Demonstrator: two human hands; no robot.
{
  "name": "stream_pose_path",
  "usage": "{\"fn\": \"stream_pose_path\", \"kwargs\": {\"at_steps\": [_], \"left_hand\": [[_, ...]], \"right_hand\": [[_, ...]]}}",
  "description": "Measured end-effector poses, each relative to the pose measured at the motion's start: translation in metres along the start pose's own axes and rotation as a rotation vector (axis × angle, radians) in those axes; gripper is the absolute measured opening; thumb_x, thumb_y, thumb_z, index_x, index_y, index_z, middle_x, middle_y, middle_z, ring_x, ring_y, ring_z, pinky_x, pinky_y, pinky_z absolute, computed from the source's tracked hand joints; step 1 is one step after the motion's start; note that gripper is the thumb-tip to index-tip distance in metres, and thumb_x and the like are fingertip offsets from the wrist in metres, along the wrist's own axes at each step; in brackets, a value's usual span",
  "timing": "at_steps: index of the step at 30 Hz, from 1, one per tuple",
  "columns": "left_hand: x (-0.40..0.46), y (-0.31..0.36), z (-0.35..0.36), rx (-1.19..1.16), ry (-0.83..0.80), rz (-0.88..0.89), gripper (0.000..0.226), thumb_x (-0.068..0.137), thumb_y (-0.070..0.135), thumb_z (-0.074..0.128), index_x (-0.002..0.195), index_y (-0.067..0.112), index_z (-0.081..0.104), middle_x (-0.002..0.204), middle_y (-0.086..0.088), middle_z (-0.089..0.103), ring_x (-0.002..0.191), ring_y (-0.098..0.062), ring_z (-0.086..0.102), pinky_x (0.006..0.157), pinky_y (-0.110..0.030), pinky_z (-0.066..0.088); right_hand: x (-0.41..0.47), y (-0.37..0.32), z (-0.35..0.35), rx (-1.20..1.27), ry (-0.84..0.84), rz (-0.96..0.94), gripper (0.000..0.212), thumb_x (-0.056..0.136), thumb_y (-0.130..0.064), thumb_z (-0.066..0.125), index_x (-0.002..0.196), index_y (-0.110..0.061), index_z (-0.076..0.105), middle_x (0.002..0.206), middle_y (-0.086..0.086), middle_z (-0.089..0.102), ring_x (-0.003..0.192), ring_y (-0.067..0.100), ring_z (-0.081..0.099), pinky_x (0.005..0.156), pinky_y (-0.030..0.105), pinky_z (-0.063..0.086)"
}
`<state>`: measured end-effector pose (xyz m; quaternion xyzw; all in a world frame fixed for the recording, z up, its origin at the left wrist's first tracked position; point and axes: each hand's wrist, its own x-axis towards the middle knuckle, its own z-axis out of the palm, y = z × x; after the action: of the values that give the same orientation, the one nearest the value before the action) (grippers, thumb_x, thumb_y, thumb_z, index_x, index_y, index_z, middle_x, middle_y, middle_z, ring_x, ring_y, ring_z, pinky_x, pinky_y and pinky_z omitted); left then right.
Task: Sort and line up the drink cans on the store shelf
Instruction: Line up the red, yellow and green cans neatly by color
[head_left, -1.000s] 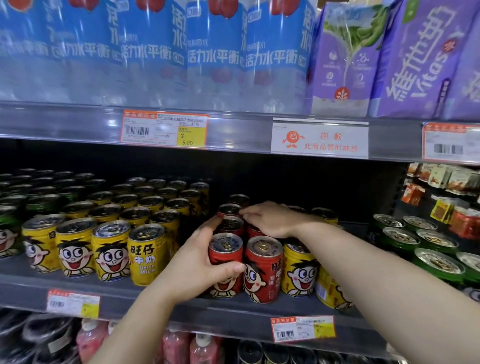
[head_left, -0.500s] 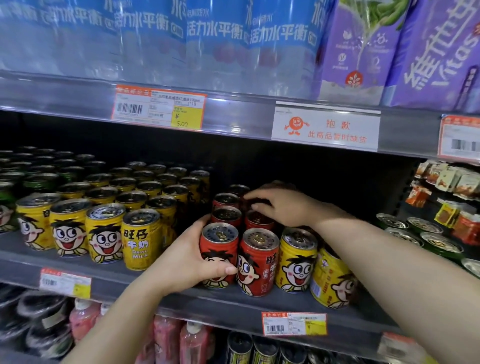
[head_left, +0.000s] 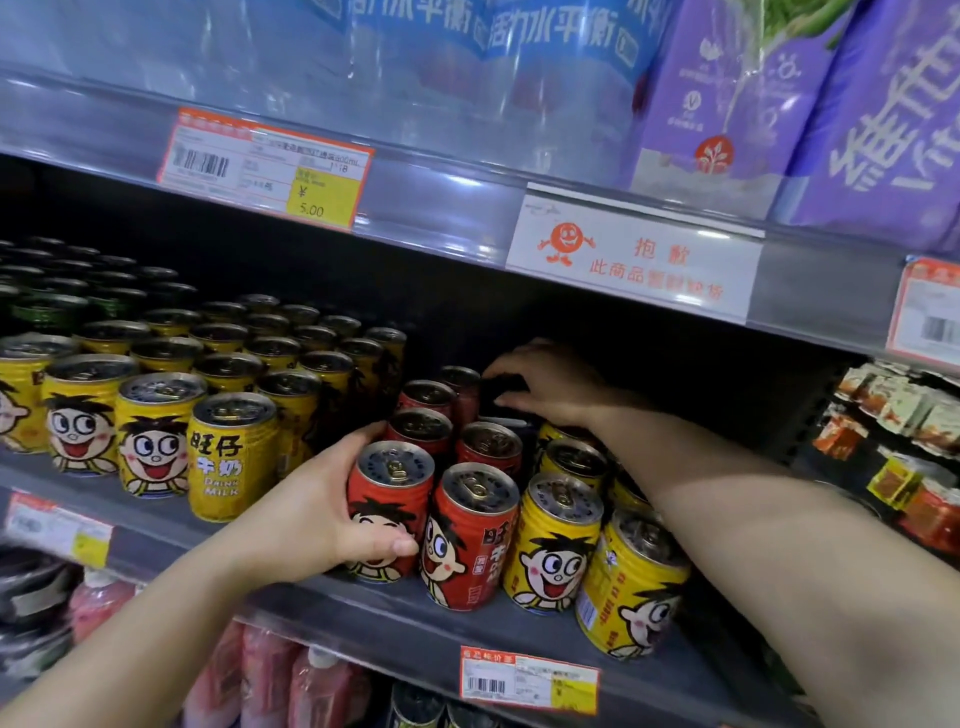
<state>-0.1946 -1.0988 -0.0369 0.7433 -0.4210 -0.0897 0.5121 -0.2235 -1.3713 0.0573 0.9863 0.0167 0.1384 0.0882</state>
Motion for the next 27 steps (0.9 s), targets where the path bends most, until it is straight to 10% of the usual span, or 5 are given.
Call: {"fn": "stream_pose_path", "kwargs": {"at_steps": [27], "left_hand": [[0.003,-0.006,0.0,0.085,0.001,-0.044,0.121,0.044,0.062,0.082,0.145,0.023,0.026,0.118,0.022,0.058,0.107,0.009,0.056,0.088,-0.012,0.046]], "right_hand": [[0.017,0.013,0.013,-0.021,-0.042,-0.123,0.016,0.085,-0.038,0.065,0.091,-0.024,0.067,0.087,-0.006,0.067,0.085,0.012,0.058,0.073,0.025,0.035]]}}
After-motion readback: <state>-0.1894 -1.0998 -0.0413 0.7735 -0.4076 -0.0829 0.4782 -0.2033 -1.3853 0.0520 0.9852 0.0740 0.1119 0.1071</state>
